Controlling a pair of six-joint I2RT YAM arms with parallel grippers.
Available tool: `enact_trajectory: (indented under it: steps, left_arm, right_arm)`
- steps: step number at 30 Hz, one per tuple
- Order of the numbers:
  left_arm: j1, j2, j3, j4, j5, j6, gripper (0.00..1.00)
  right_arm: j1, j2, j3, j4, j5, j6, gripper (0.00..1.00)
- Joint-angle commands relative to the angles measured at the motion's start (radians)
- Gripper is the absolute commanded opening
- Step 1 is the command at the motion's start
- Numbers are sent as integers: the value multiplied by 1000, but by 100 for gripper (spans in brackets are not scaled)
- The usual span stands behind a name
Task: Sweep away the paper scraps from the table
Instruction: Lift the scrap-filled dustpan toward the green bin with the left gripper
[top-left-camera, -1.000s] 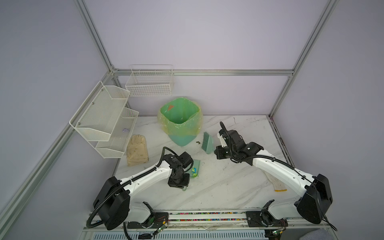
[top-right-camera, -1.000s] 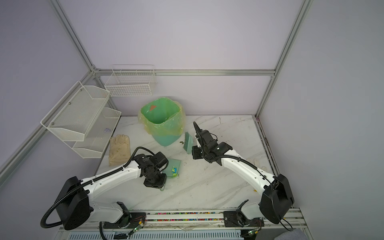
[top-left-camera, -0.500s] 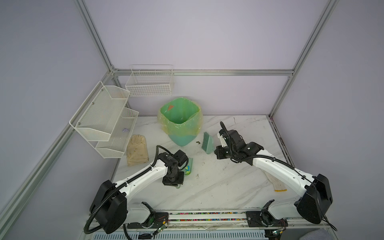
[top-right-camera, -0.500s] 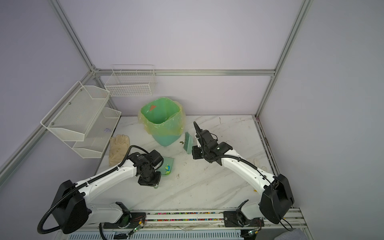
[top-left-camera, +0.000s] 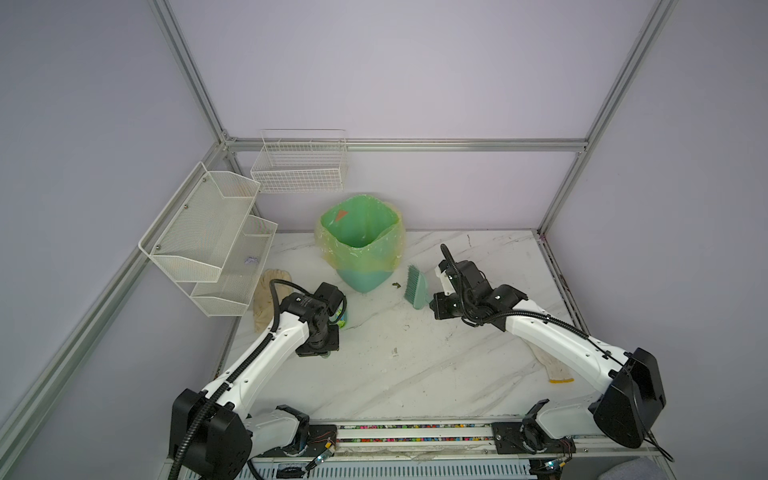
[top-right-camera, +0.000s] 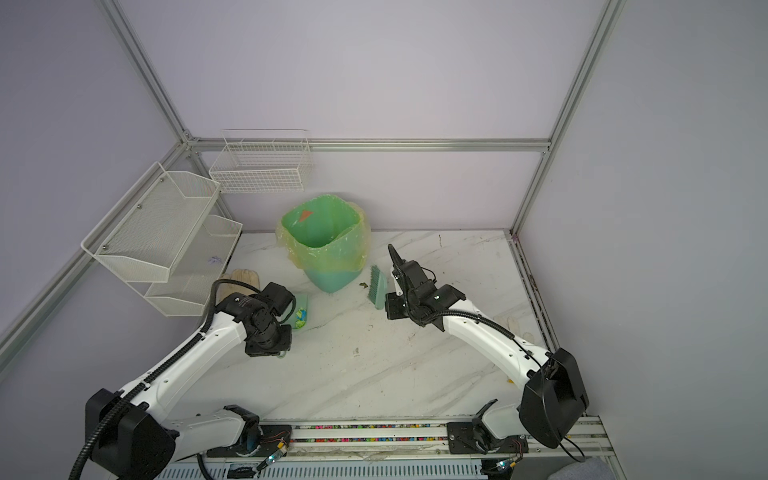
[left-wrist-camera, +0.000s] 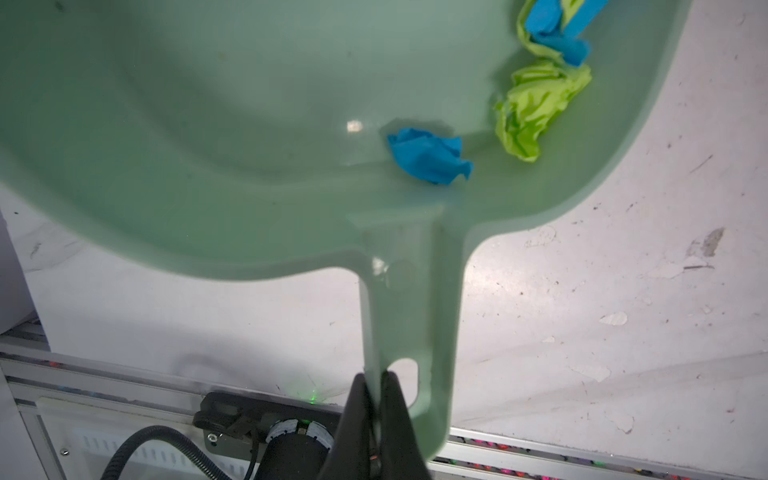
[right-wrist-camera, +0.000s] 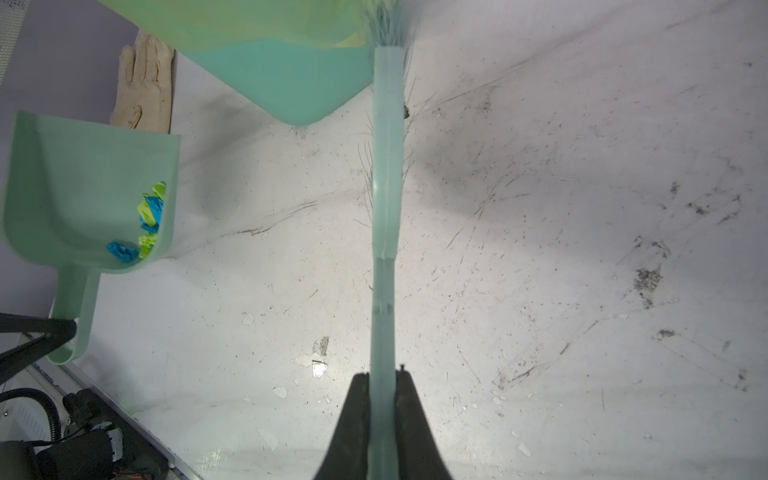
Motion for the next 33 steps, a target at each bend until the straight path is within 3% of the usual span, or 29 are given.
enact_trajectory:
  steps: [1,16,33]
  left_arm:
    - [41,-32,109,-40,-43,66,0]
    - [206,-20,320,-134,-123,168,0]
    - [224,101,593,-169,-168,198,0]
  right_arm:
    - [-9,-43,-9,7,1,-12,0]
    - [-20,-74,-44,11,3,-23,0]
    - [-32,-86,-55,17,-6,-30,0]
